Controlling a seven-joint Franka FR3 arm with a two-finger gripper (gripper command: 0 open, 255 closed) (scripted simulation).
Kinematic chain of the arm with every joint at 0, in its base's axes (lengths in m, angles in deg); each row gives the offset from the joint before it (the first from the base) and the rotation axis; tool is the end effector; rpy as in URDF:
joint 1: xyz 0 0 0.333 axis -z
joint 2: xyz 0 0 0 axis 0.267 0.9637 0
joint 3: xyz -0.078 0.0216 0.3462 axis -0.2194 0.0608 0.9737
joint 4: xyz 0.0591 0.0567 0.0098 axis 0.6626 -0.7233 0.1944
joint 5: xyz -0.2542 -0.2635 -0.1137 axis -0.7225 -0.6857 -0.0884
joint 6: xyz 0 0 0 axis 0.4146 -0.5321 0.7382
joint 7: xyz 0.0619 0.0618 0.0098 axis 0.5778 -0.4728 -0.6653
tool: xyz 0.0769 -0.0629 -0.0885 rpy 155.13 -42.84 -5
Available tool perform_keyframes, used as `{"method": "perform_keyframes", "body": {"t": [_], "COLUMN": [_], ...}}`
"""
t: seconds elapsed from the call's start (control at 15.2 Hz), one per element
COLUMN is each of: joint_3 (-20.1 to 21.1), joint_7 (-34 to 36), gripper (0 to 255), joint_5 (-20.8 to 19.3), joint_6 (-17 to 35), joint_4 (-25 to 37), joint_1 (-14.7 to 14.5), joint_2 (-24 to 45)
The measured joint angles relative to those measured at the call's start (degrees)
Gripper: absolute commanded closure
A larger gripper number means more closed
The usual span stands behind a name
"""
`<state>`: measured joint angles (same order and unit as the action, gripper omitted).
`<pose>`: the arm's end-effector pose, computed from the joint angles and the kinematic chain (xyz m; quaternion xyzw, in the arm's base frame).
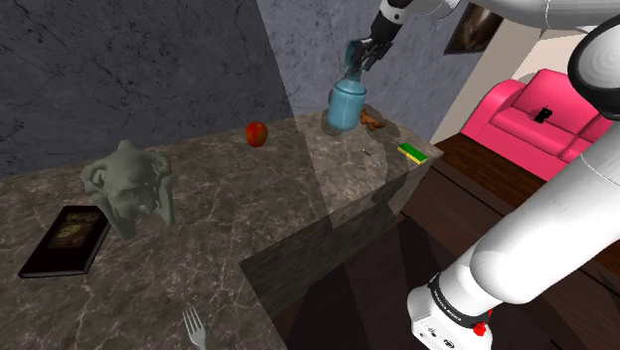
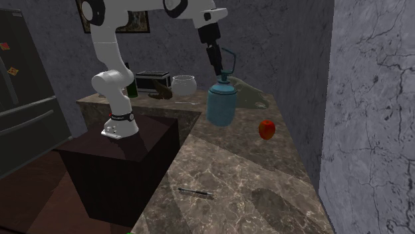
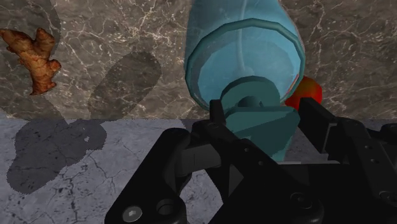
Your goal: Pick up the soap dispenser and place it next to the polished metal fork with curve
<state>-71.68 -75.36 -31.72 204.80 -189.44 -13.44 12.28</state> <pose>0.5639 -0.1459 0.6013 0.9888 0.0146 0.1488 0.0009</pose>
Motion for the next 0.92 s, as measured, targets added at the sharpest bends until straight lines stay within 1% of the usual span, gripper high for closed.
{"method": "perform_keyframes", "body": {"t": [0.46,0.92], "joint_3": [-0.1,-0.3], "joint_7": [0.2,0.5], "gripper": [255,255], "joint_5": [0.0,0.3], "joint_6": [-5.4,-11.4], "joint_4": [5.9,13.4], "joint_1": [0.1,0.3], "joint_2": [0.5,2.1]}}
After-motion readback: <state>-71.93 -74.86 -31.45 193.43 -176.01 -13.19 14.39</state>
